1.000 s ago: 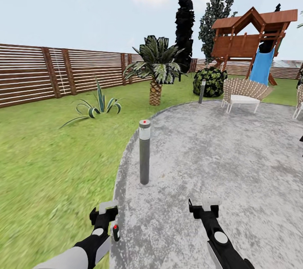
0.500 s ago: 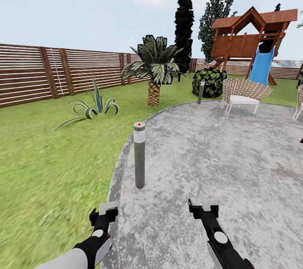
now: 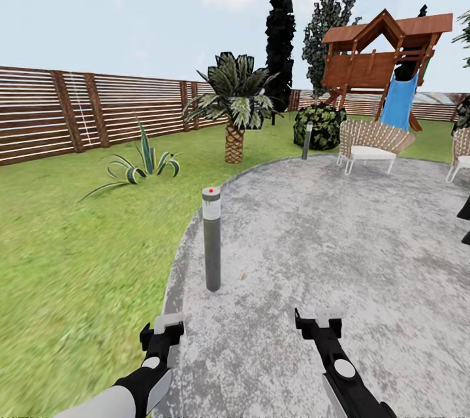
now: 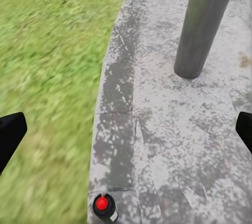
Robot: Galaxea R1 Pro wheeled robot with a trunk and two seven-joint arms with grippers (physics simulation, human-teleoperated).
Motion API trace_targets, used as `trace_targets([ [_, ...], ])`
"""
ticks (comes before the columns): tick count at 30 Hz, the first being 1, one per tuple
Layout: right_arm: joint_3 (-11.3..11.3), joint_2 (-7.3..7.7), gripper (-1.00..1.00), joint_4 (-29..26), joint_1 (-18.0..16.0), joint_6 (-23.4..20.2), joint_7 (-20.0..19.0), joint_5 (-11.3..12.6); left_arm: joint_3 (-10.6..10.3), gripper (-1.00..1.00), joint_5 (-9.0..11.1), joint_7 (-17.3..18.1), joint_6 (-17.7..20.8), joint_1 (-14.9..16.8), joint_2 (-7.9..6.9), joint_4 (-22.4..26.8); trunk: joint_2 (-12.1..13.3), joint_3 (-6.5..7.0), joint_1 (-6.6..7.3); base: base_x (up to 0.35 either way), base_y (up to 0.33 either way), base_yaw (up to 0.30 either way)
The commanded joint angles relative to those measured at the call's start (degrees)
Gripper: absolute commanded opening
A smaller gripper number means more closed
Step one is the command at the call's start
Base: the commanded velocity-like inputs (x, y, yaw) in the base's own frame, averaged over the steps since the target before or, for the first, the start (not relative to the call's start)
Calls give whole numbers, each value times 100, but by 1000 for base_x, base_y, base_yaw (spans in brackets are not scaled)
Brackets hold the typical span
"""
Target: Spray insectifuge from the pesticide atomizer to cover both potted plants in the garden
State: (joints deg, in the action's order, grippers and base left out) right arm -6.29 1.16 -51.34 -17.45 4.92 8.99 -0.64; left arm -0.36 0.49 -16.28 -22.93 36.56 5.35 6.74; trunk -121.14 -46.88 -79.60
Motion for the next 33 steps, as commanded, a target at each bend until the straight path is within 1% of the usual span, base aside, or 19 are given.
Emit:
trace_targets([
  [1,-26,7,100,2,-4,9,51,-7,-8,100,4,-18,-18,3,1,-6,-44,-28,-22,0,0,-3],
  [8,-22,7,100,1,-4,9,51,-6,-8,100,4,-15,-28,0,-15,-14,-325,-210,-175,0,0,0],
  [17,-21,7,100,3,-4,9,51,-6,-15,100,-5,-12,-72,-155,-29,44,-686,-454,-373,0,0,0],
  [23,-21,7,100,21,-4,17,51,-5,-27,100,-13,-8,-442,-291,-34,55,-926,-616,-505,0,0,0],
  [31,-21,7,100,11,-4,18,51,4,-41,100,-14,-14,-507,-313,-34,55,-1247,-832,-680,0,0,0],
  [33,-17,7,100,-84,-4,12,51,9,-40,100,-14,-11,-509,-315,-34,55,-1327,-887,-724,0,0,0],
])
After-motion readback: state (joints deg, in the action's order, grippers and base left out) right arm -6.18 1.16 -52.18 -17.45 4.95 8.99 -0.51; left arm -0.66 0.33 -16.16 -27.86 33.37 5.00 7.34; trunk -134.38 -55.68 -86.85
